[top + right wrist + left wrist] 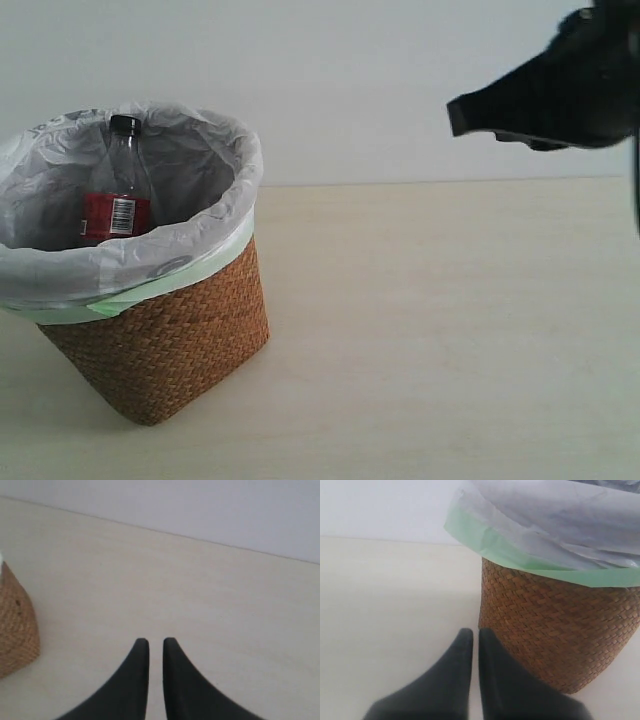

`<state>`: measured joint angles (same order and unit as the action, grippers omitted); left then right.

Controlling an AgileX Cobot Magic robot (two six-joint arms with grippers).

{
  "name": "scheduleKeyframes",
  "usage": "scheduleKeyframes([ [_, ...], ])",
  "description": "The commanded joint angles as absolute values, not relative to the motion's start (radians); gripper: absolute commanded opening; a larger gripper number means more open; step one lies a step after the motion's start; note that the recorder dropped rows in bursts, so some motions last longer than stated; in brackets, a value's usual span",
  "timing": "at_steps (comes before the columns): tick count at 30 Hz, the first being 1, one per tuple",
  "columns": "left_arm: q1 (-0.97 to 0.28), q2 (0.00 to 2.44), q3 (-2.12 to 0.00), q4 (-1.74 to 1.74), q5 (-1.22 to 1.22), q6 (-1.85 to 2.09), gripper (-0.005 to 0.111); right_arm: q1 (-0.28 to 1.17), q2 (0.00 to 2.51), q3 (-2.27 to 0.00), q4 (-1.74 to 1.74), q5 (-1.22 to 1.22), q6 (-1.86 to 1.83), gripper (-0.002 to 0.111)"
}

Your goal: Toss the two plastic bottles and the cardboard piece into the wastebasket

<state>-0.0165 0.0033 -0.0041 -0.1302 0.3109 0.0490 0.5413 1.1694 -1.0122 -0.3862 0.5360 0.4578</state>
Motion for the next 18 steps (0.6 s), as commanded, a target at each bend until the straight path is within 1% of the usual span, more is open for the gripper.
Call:
scheduleKeyframes([
  [1, -0.016, 0.0, 0.0, -0.127, 0.31, 0.044, 0.004, 0.538, 0.885, -0.792, -0.398, 0.4, 0.502, 0.007],
  [4, -0.016, 0.0, 0.0, -0.127, 0.31, 0.044, 0.004, 0.538, 0.691, -0.704, -0.398, 0.395, 0.545, 0.007],
  [7, -0.016, 0.0, 0.0, -0.127, 0.31, 0.044, 0.004, 0.538, 0.492, -0.646, -0.396, 0.456, 0.644, 0.007],
  [10, -0.016, 0.0, 0.0, -0.127, 0.31, 0.044, 0.004, 0.538, 0.327, -0.618, -0.396, 0.513, 0.664, 0.007],
  [14, -0.016, 0.0, 0.0, -0.127, 0.31, 0.044, 0.004, 0.538, 0.164, -0.591, -0.396, 0.555, 0.664, 0.007],
  [18, -0.016, 0.0, 0.0, -0.127, 0.31, 0.044, 0.004, 0.538, 0.08, -0.579, -0.394, 0.669, 0.662, 0.007],
])
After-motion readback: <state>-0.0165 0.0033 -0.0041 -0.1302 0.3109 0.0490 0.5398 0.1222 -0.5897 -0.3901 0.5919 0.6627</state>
